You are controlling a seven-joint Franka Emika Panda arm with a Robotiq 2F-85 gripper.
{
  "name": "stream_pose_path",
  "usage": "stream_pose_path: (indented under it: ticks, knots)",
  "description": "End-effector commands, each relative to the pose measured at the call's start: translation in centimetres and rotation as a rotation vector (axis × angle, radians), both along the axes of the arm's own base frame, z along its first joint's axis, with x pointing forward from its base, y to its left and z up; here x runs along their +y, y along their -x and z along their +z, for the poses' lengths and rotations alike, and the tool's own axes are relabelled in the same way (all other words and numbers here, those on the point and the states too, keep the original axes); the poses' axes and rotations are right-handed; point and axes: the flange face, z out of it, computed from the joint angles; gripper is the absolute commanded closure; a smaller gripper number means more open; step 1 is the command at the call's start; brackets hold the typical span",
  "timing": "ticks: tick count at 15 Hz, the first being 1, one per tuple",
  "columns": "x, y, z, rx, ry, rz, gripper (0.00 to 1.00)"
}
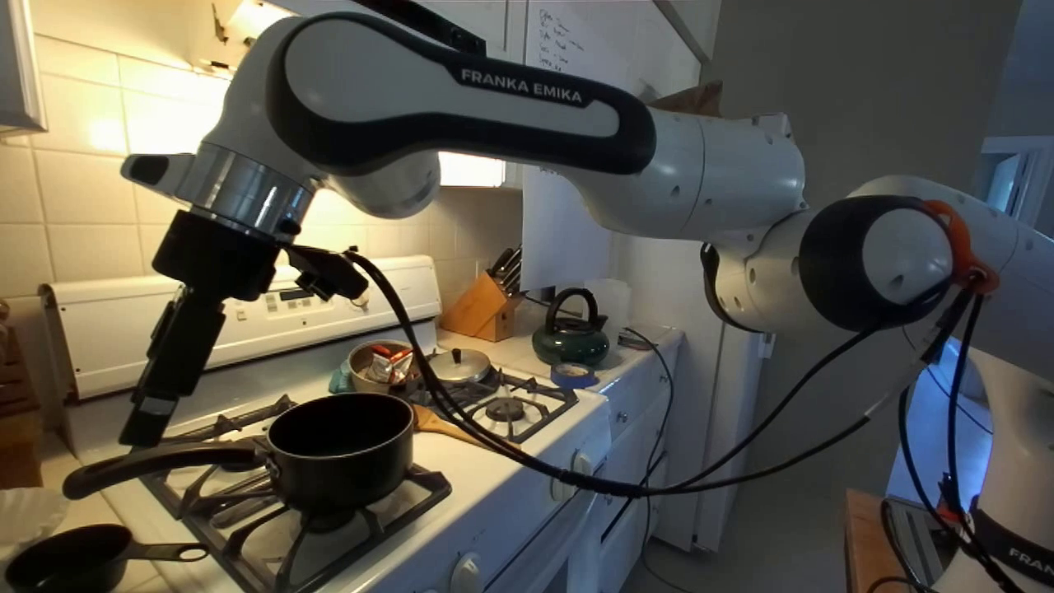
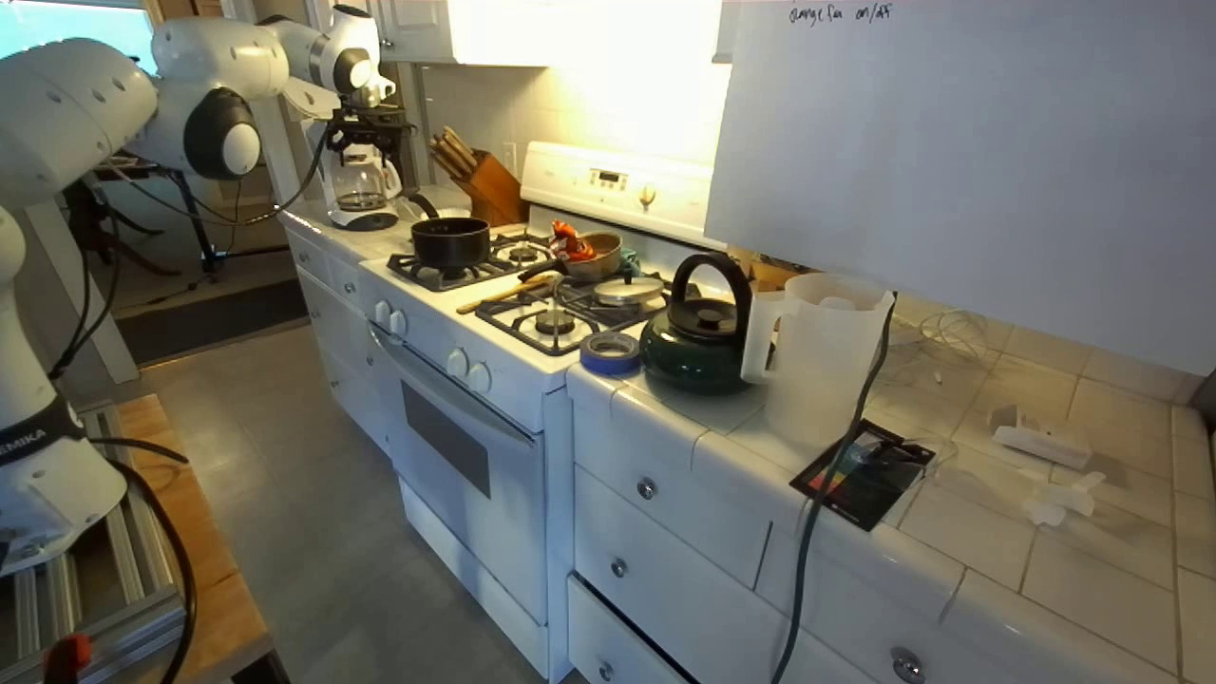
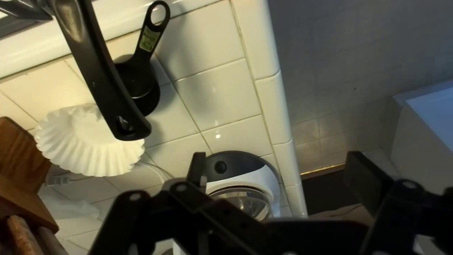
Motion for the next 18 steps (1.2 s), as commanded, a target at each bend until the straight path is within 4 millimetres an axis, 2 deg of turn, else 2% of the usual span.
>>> stream_pose_path:
  ticks: [1,6,10,18]
  knots:
    - [1.6,2.1,1.0,0.025,0.014,0.097,0.0]
    - [4.1,4.5,1.8,0.003,0.02,0.2,0.0]
    - [5.3,5.9,2.1,-0.012,0.019,0.298,0.0]
    - [5.3,5.2,1.4,-0.045,0.032,0.259,0.0]
